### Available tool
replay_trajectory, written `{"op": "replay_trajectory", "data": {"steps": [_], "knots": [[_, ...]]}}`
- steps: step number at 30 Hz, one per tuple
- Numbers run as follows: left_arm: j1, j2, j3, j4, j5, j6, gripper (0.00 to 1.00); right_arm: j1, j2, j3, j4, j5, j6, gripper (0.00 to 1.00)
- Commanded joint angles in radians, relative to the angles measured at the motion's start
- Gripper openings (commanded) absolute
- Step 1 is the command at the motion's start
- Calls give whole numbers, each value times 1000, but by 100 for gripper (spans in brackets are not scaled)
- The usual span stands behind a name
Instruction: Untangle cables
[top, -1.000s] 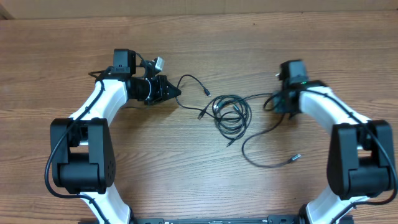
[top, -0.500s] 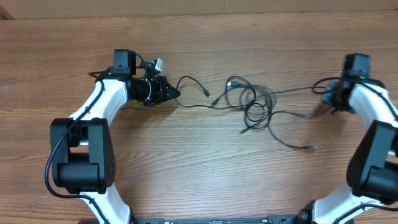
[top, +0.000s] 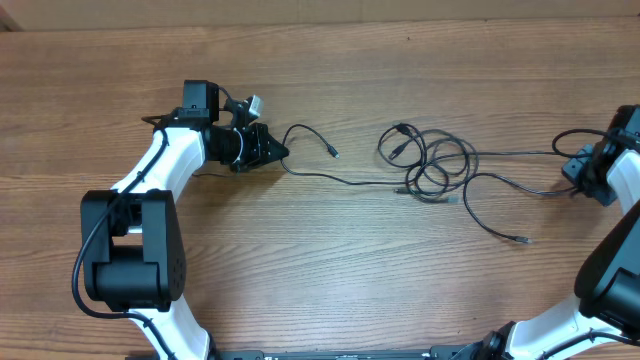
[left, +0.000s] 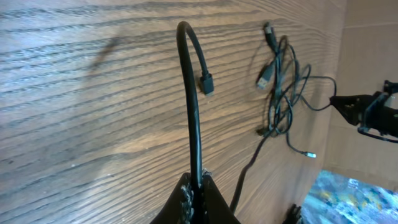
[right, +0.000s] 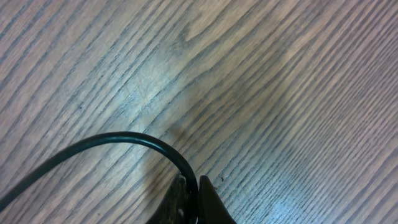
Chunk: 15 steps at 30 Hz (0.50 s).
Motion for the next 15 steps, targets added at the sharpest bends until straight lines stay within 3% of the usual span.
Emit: {"op": "replay_trajectory", "data": {"steps": [1,3,4,5,6,7,15], "knots": [[-3,-27,10,-14,-31,27,4,2,6,33,6,-15,24,12],[-2,-27,10,-19,-31,27,4,11,6,33,5,-17,24,23],[-2,-27,10,-19,-31,27,4,16,6,33,3,-17,21,34],[-2,-27,10,-17,-32,27,4,20,6,33,2,-17,21,53],[-2,-27,10,-16,-36,27,4,26,6,33,2,-18,21,86],[-2,-27,10,-15,-38,27,4,33,6,33,3,-18,21,100],[-2,-27,10,-3,-38,31,4,136,-50,33,-8,-63,-4,100]]}}
